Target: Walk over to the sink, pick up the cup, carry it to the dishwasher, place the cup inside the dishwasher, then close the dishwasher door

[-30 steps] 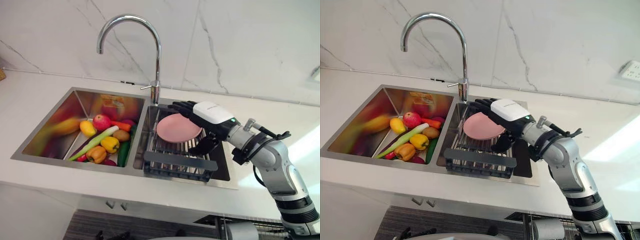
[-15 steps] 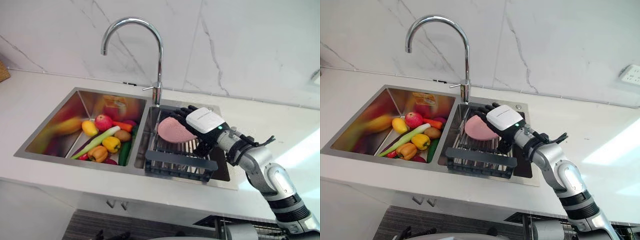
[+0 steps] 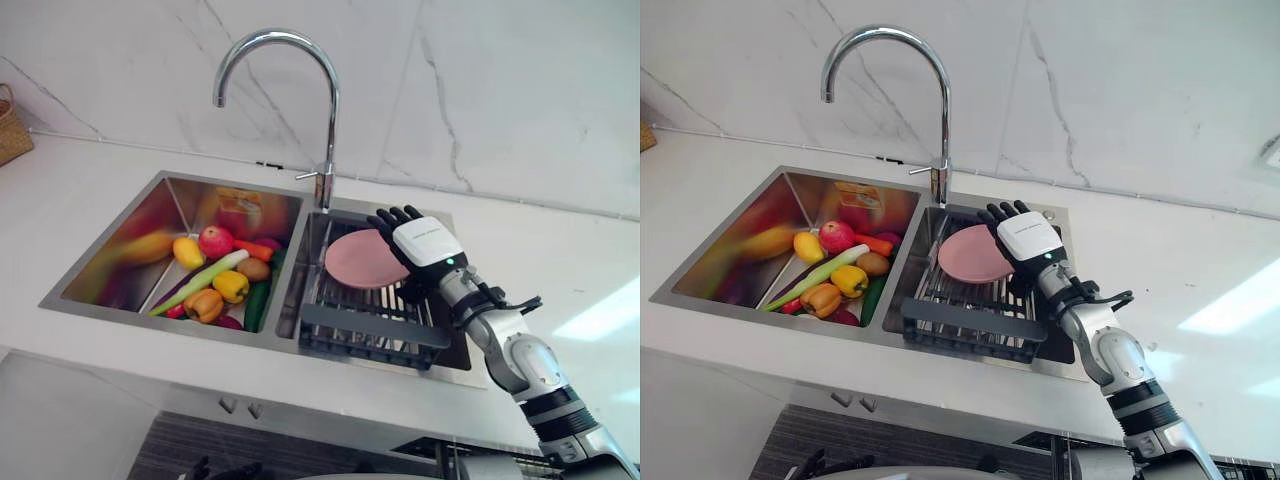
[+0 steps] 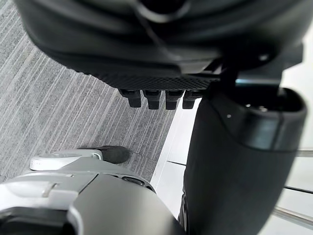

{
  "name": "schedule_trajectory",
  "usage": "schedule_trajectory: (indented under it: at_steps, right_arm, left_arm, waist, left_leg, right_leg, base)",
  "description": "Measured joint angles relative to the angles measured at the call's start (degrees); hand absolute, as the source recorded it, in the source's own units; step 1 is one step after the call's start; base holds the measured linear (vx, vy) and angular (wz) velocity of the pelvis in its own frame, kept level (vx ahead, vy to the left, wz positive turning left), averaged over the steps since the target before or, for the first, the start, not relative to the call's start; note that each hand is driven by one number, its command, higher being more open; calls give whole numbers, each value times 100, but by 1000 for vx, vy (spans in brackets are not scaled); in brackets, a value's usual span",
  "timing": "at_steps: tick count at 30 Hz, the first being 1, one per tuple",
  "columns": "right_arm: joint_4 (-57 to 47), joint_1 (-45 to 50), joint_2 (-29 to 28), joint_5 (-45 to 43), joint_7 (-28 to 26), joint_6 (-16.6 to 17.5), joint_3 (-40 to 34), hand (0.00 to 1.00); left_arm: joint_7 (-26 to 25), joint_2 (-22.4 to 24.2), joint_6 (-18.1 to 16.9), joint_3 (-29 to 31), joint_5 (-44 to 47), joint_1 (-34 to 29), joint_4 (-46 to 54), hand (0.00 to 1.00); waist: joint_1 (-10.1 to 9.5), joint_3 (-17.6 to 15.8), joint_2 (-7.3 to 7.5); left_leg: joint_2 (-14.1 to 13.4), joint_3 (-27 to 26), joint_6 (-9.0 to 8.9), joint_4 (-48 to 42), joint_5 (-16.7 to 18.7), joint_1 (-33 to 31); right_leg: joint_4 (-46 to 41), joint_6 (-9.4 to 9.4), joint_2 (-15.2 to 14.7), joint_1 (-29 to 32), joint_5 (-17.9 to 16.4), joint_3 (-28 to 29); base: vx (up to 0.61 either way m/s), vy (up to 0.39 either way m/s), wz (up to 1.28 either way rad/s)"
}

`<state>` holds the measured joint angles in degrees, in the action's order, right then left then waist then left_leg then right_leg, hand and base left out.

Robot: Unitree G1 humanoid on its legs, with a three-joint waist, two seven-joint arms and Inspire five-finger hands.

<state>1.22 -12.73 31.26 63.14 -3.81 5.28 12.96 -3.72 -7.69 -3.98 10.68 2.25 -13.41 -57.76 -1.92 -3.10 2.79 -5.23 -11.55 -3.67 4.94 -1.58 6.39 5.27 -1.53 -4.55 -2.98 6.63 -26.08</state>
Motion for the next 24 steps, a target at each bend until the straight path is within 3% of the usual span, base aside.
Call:
schedule_trajectory:
  at_steps: [8, 9, 24]
  right_arm:
    - [270, 0, -16, -1, 559, 3, 164, 100]
    - [314, 0, -32, -1, 653, 8, 165, 0]
    - [1282, -153, -32, 173, 2009, 270, 643, 0]
  left_arm:
    - [1, -1, 2, -3, -1, -2, 15, 100]
    - [1, -1, 2, -5, -1, -2, 21, 100]
    - [-3, -22, -46, -209, -6, -25, 140, 100]
  waist:
    - [-10, -13, -21]
    - [-12, -17, -27]
    - [-124, -55, -90]
  left_leg:
    - [10, 60, 1, 0, 2, -19]
    - [11, 77, 0, 0, 2, -30]
    - [44, 193, 35, -1, -22, -62]
  right_leg:
    - [1, -12, -13, -14, -9, -61]
    - [1, -12, -15, -14, -10, -79]
    - [0, -37, -49, -37, -26, -198]
  base:
    - [3, 10, 3]
    - [4, 13, 8]
    - [11, 13, 4]
